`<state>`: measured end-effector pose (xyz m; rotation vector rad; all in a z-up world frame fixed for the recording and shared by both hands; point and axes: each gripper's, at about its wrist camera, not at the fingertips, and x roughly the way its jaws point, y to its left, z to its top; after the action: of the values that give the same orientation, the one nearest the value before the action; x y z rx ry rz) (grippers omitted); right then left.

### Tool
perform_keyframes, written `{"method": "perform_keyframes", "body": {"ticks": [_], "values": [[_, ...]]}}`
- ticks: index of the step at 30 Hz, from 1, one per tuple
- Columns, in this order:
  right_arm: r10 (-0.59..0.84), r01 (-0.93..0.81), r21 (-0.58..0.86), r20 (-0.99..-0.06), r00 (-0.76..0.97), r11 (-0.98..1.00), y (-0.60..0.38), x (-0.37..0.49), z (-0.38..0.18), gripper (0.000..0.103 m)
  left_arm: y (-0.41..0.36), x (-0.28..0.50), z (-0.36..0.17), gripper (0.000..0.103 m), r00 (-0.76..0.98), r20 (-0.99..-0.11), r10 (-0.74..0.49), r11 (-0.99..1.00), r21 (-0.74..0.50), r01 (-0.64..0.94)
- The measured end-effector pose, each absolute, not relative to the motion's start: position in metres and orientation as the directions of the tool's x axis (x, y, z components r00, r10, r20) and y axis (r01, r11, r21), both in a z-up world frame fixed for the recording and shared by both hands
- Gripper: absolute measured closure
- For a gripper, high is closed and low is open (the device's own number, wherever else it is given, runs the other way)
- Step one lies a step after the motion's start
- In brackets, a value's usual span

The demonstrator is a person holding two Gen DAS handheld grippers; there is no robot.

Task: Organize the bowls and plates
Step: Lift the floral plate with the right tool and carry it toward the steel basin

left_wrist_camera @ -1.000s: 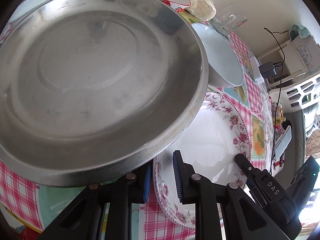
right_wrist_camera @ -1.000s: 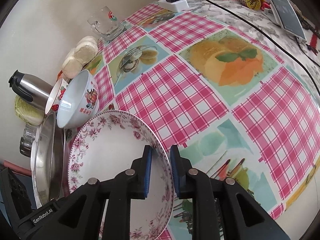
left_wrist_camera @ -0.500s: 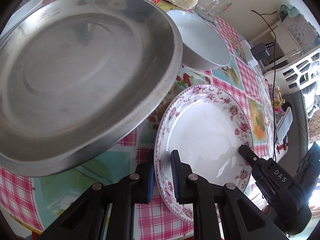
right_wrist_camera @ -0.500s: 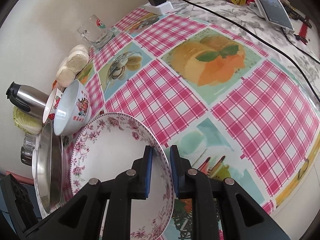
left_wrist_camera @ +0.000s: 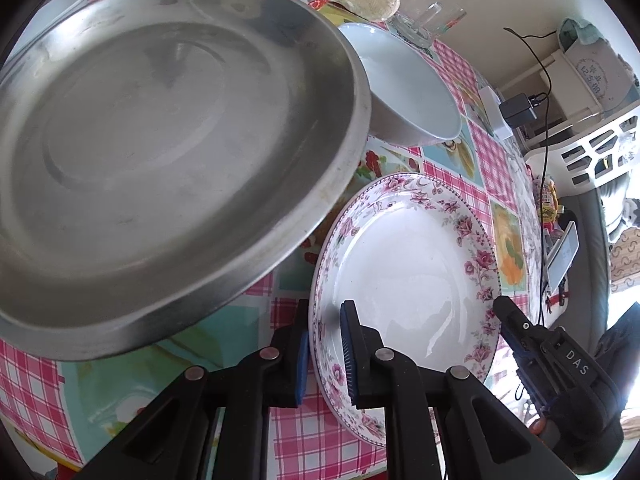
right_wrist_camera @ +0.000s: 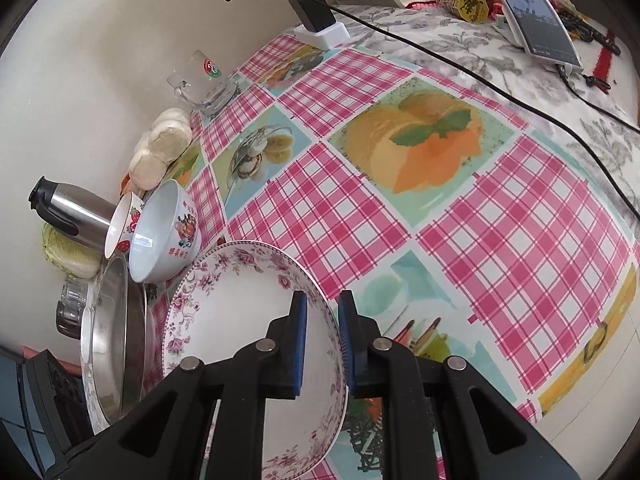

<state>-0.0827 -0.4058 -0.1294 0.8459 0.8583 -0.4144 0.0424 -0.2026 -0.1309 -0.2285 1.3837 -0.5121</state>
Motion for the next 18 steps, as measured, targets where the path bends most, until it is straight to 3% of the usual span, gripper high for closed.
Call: {"method": "perform_keyframes", "body": {"ticks": [11, 18], "values": [[0.05, 0.637, 0.474, -0.824, 0.565, 0.608, -0.403, -0.077, -0.147, 0.088, -0.205, 0.041, -0.129, 0.086, 0.098, -0.88, -0.464, 0.872, -0.434, 0.227], [0.01, 0.578, 0.509, -0.756, 0.655, 0.638, -0.401, -0.084, -0.122, 0.096, -0.204, 0.043, -0.121, 0.086, 0.118, -0.864, -0.49, 0.859, -0.455, 0.235]]}}
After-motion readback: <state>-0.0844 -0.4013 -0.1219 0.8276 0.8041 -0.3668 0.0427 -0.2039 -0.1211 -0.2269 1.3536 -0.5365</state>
